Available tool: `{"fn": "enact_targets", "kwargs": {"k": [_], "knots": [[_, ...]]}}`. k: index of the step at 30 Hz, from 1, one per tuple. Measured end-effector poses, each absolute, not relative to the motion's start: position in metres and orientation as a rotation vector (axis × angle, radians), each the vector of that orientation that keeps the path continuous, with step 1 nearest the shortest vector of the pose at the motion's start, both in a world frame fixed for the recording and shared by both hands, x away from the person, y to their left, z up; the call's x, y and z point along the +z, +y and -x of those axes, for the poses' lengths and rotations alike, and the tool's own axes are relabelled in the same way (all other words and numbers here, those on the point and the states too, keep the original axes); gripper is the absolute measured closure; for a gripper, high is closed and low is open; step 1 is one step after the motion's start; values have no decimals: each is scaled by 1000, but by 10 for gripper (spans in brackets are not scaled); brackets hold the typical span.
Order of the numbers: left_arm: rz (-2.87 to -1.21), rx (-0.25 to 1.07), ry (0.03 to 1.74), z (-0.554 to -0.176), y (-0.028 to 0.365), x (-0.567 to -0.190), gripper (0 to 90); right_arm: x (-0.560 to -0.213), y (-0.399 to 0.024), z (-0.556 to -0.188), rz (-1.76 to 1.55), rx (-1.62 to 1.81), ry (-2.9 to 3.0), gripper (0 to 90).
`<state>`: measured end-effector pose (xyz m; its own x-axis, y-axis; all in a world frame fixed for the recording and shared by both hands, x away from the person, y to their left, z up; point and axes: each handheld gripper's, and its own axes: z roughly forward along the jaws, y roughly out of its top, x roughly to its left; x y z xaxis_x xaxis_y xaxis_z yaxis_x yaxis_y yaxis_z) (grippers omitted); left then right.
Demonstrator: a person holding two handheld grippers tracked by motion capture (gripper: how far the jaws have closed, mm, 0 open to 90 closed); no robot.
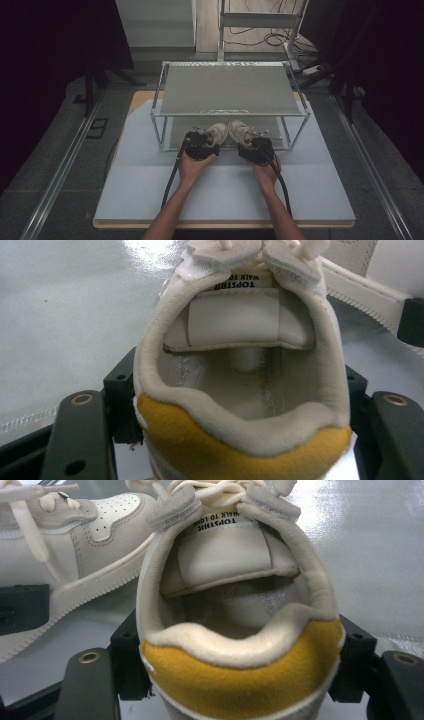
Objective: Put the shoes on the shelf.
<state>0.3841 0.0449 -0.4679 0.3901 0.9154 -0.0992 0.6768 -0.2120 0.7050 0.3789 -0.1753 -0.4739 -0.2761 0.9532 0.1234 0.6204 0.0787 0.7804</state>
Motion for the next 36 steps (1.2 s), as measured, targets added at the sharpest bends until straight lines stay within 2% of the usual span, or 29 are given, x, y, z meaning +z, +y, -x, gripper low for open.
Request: {"fn": "enact_targets", "kwargs": {"k": [13, 28, 32, 36], "knots": [[-1994, 469, 1373, -405, 40, -475, 300, -482, -175, -395, -1595, 1027, 1911, 294], [-2000, 468, 1387, -410, 32, -477, 292, -488, -171, -399, -1592, 996, 1916, 281], [-1980, 465, 1388, -410, 33, -479, 280, -489, -171, -397, -1594, 1008, 1924, 267], [-1971, 436, 1348, -404, 40, -476, 236, -485, -174, -393, -1568, 1050, 1946, 195]]}}
